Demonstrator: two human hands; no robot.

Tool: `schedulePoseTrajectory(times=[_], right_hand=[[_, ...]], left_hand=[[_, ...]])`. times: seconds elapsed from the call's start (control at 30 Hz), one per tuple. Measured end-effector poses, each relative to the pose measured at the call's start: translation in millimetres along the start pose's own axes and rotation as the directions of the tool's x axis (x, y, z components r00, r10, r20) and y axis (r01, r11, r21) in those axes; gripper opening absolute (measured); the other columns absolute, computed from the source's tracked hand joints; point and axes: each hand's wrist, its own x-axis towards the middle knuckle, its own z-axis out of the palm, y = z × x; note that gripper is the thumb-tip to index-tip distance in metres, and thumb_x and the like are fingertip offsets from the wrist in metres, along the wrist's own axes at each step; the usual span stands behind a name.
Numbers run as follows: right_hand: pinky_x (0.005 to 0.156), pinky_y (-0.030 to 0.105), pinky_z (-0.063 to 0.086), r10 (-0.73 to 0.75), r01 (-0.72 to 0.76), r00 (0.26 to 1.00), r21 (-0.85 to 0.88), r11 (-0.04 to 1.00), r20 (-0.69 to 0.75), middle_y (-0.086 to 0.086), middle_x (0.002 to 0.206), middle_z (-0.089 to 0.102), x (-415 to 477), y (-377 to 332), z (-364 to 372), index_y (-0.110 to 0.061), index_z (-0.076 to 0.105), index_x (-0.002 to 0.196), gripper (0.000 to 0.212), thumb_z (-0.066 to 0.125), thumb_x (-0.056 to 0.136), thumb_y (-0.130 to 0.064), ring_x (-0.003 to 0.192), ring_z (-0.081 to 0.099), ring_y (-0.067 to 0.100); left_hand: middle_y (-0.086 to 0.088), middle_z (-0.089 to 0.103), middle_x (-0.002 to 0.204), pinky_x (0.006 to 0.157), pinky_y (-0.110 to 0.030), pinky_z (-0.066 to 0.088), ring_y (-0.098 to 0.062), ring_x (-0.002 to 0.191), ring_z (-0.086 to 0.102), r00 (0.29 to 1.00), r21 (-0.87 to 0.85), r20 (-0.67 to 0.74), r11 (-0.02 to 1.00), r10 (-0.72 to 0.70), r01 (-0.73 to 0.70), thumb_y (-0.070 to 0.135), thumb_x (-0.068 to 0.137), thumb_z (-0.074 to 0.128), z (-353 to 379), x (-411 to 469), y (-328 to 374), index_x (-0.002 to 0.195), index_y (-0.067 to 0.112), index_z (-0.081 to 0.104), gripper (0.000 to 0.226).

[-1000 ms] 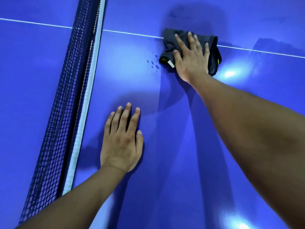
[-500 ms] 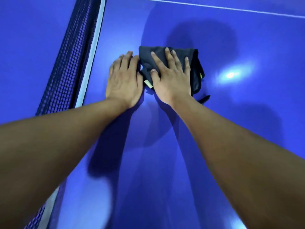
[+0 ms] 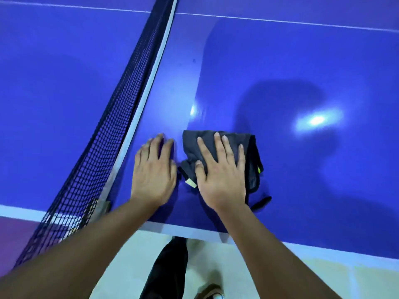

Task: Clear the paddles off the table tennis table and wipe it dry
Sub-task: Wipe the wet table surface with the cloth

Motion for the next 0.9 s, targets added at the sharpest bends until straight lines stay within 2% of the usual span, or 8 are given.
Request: schedulePoseTrajectory(times=[0.13,0.27,0.4,0.53,0.67,0.77,0.83,0.9], right_hand=[[0.125,0.057,0.014,0.006,-0.005,0.998,0.009,1.0,-0.057,0.006,0.165,0.033,-64.2,-18.2,3.7,-0.034,0.04,0.157,0.055,0.042,0.102,-0.044,0.156,0.022,0.022],[0.126,0.056,0.011,0.028,-0.028,0.997,0.008,1.0,-0.076,0.005,0.166,0.032,-77.8,-23.3,7.2,-0.036,0.038,0.157,0.055,0.039,0.103,-0.045,0.156,0.02,0.02],[0.126,0.055,0.008,0.025,-0.028,0.997,-0.037,0.999,-0.072,0.006,0.168,0.027,-77.2,-21.1,10.1,-0.037,0.033,0.159,0.057,0.035,0.103,-0.046,0.157,0.019,0.021],[0.125,0.058,0.011,-0.126,0.124,0.992,-0.073,0.99,-0.027,0.007,0.169,0.025,-71.2,-37.9,12.9,-0.035,0.033,0.159,0.057,0.033,0.104,-0.046,0.157,0.019,0.024],[0.126,0.056,0.007,-0.377,0.376,0.925,0.015,0.926,0.058,0.003,0.17,0.022,-56.4,-96.9,28.9,-0.039,0.032,0.159,0.056,0.035,0.104,-0.048,0.158,0.014,0.02],[0.126,0.055,0.003,-0.45,0.449,0.888,0.04,0.893,0.097,0.002,0.171,0.018,-33.5,-124.0,36.9,-0.041,0.026,0.16,0.058,0.032,0.104,-0.05,0.158,0.007,0.017],[0.126,0.053,0.002,-0.479,0.479,0.872,0.028,0.877,0.096,0.0,0.171,0.019,-10.9,-124.1,39.4,-0.043,0.025,0.16,0.057,0.03,0.103,-0.051,0.158,0.008,0.015],[0.127,0.052,0.002,-0.438,0.438,0.896,0.015,0.899,0.069,0.0,0.169,0.023,13.5,-117.0,40.2,-0.042,0.03,0.159,0.056,0.03,0.103,-0.051,0.157,0.013,0.015]], left_hand=[[-0.019,0.044,0.154,0.115,-0.056,0.036,-0.041,0.139,0.043,0.996,-0.003,0.057,0.997,-0.072,0.072,0.031,0.096,0.034,-8.2,-95.4,-0.1,0.148,0.009,0.047,0.058],[-0.016,0.042,0.156,0.115,-0.046,0.031,-0.035,0.143,0.04,0.993,-0.043,0.054,0.993,-0.105,0.107,0.031,0.092,0.04,-11.7,-167.7,3.7,0.149,0.012,0.048,0.061],[-0.008,0.03,0.165,0.119,-0.041,0.028,-0.028,0.153,0.028,0.993,-0.162,0.007,0.98,-0.119,0.118,0.026,0.09,0.047,-0.8,-203.8,-6.1,0.155,0.012,0.039,0.068],[-0.008,0.024,0.167,0.118,-0.043,0.03,-0.027,0.154,0.025,0.985,-0.283,-0.054,0.948,-0.165,0.144,0.019,0.085,0.047,5.1,-208.6,-19.1,0.156,0.005,0.033,0.074],[-0.013,0.032,0.163,0.118,-0.045,0.031,-0.028,0.151,0.032,0.963,-0.245,-0.13,0.949,-0.234,0.198,0.013,0.085,0.047,-10.5,-200.3,-25.7,0.153,-0.001,0.038,0.07],[-0.021,0.041,0.156,0.124,-0.027,0.019,-0.032,0.143,0.042,0.952,-0.228,-0.199,0.955,-0.235,0.188,0.002,0.078,0.055,-23.3,-185.6,-30.8,0.147,-0.005,0.045,0.069],[-0.019,0.038,0.158,0.122,-0.029,0.019,-0.033,0.143,0.041,0.959,-0.216,-0.159,0.956,-0.234,0.197,0.002,0.079,0.054,-28.0,-172.9,-34.5,0.15,-0.002,0.042,0.073],[-0.018,0.037,0.159,0.121,-0.038,0.022,-0.033,0.145,0.038,0.964,-0.161,-0.087,0.959,-0.249,0.233,0.006,0.082,0.051,-27.6,-163.1,-36.6,0.152,0.002,0.039,0.072]])
